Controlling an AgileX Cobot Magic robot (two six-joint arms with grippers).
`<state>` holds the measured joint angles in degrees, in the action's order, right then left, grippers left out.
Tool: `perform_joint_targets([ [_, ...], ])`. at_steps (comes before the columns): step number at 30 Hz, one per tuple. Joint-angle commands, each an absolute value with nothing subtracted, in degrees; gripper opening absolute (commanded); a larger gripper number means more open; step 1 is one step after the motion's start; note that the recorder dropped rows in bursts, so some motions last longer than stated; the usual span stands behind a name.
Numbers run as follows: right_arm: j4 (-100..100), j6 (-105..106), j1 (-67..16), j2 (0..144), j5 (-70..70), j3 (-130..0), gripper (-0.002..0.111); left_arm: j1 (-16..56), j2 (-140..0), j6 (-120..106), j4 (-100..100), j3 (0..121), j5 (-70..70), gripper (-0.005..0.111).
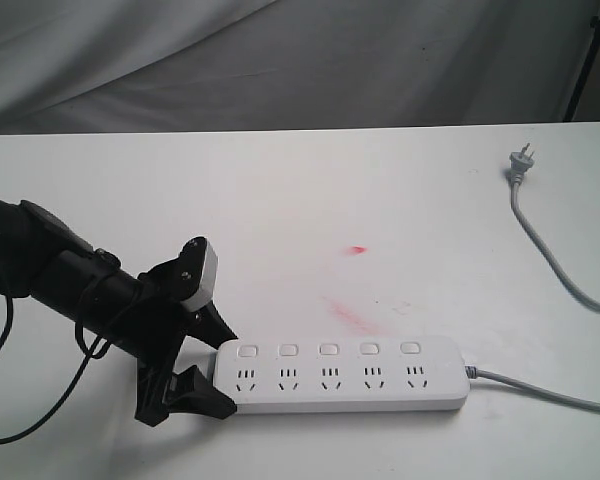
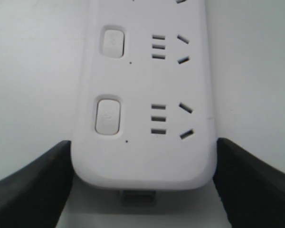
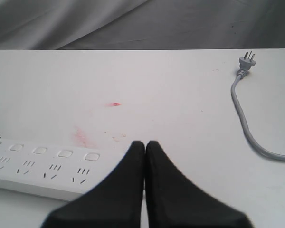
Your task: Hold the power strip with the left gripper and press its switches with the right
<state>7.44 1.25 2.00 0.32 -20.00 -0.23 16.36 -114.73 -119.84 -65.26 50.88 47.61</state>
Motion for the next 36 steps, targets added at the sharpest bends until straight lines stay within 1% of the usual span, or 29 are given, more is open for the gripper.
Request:
perform_joint_targets([
  [1,7.1,1.4,1.7,0.0,-19.7,0.0,0.0,16.6,-114.7,-120.0,-65.5,51.0,47.6,0.078],
  [4,7.1,1.4,1.7,0.0,-19.7,0.0,0.0,16.6,-114.7,-120.0,-65.5,51.0,47.6,0.09],
  [6,7.1,1.4,1.7,0.0,-19.7,0.0,0.0,16.6,-114.7,-118.3,-65.4,51.0,47.5,0.092],
  [17,7.1,1.4,1.7,0.0,-19.7,0.0,0.0,16.6,-113.2,-116.8,-65.5,51.0,47.1,0.092],
  [25,7.1,1.4,1.7,0.0,-19.7,0.0,0.0,16.6,-106.0,-116.7,-65.5,51.0,47.1,0.092],
  [36,7.1,1.4,1.7,0.0,-19.7,0.0,0.0,16.6,-94.9,-109.4,-65.5,51.0,47.5,0.092],
])
